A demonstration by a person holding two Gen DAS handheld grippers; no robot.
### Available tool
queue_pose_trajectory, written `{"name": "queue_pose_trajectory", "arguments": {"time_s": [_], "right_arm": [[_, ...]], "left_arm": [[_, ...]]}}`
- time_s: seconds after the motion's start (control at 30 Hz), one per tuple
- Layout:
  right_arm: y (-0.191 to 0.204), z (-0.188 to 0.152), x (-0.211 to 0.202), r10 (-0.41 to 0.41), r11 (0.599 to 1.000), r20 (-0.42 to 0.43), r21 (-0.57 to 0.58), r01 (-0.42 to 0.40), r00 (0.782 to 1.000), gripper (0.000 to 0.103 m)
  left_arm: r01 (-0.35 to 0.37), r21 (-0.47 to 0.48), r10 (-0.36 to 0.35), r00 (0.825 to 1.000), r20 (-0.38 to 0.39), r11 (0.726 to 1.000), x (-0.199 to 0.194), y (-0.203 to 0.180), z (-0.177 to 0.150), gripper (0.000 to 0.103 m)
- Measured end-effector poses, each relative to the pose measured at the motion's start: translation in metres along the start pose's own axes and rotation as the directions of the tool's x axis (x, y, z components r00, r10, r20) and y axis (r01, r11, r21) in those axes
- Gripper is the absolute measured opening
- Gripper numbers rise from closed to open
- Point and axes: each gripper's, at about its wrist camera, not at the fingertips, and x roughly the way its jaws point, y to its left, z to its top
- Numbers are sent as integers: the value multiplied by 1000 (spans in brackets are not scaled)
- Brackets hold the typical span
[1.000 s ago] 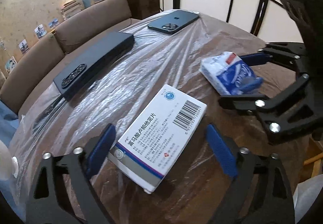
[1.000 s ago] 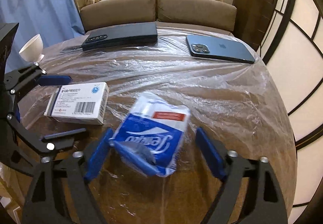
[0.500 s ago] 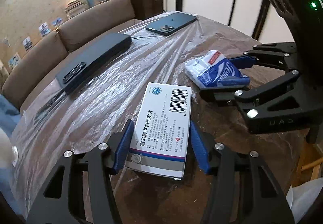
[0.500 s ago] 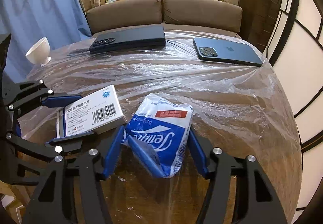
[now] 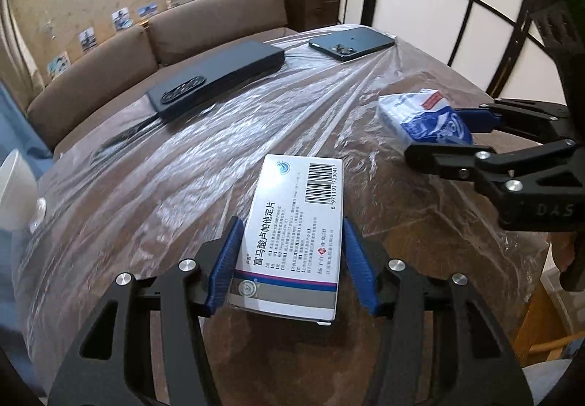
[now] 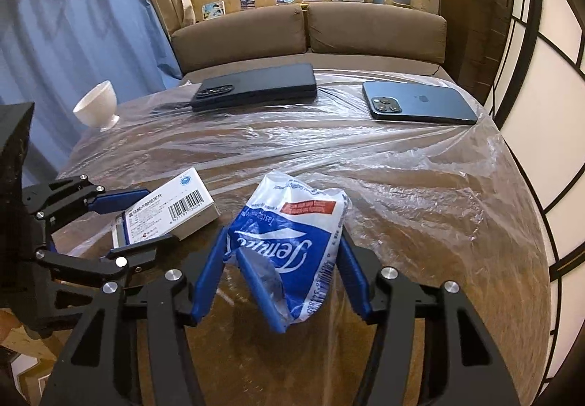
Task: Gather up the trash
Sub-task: 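Carry the medicine box with the left tool while the right tool carries the tissue pack over the bin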
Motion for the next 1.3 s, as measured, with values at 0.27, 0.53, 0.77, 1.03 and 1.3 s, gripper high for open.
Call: {"name": "queue_pose_trajectory", "arguments": {"time_s": [0.27, 0.53, 0.77, 1.03, 1.3], "right_arm": [[16, -12, -15, 35, 999, -2, -21, -35, 999, 57], [35, -24, -29, 76, 996, -5, -49, -76, 997, 57], [51, -37, -36, 102, 992, -28, -76, -104, 994, 57], [66, -52, -49, 117, 986, -44, -112, -122, 992, 57], [75, -74, -62, 126, 981, -73, -141, -135, 989, 57]], "left_arm": [[-32, -51, 32, 999, 11, 998, -19, 1, -11, 56], [-71, -97, 72, 997, 3, 993, -36, 1, -29, 56], [-111, -134, 111, 994, -4, 985, -47, 1, -47, 56], [-132, -160, 133, 991, -4, 978, -61, -1, -68, 56], [-199, -147, 199, 980, -18, 969, -75, -3, -83, 56]]}}
